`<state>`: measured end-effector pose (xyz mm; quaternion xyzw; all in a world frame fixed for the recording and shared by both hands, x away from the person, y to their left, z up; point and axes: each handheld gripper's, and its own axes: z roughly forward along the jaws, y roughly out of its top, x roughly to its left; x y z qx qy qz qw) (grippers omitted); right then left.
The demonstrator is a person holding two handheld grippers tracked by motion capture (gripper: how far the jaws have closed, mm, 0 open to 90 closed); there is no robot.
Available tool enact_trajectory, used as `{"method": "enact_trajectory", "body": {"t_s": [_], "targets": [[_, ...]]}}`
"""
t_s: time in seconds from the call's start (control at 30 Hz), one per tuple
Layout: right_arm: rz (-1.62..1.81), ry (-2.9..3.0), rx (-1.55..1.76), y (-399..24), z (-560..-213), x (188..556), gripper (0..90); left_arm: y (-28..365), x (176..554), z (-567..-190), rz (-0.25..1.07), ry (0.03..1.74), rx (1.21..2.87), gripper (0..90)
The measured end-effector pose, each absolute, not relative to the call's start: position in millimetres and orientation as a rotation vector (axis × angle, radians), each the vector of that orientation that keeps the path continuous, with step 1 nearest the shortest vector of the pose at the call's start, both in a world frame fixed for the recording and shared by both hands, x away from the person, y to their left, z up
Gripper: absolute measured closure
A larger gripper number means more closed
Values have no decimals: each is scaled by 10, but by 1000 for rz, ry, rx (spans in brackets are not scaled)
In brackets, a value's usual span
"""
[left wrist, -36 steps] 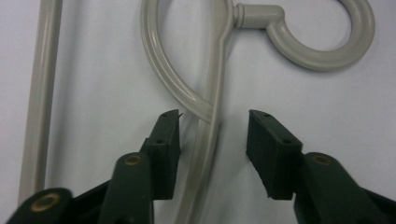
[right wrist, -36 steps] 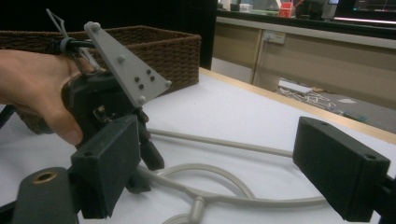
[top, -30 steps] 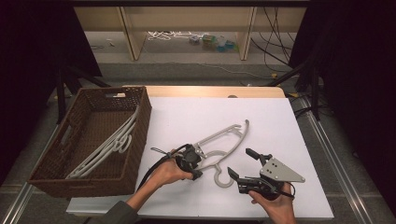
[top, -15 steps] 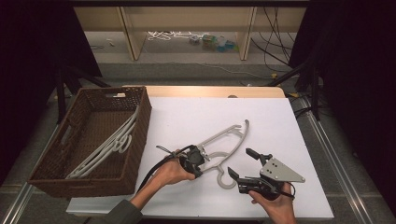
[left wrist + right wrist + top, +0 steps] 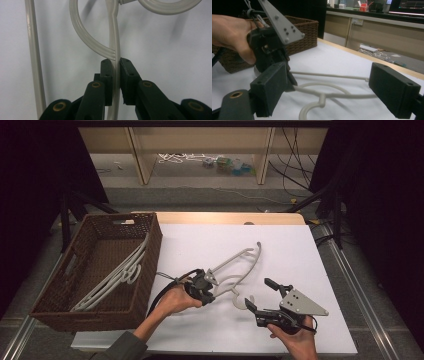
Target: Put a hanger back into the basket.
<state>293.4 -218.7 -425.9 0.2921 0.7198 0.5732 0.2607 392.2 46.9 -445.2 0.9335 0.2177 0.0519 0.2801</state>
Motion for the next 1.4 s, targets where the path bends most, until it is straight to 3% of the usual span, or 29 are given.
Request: {"method": "enact_trajectory", "body": {"t_s": [0.53,1.07,1.4], "targets": [[1556,1936,796,-2204,-4253,2928,159,814,4052,-4057,175,639,2344,815],[1546,1930,792,-2214,-4258,2938,159,1039,4040,-3820,72,751,2057,816],[1549,1935,798,-2209,-4259,2935,159,1017,3958,-3474,50,731,2012,816]]}}
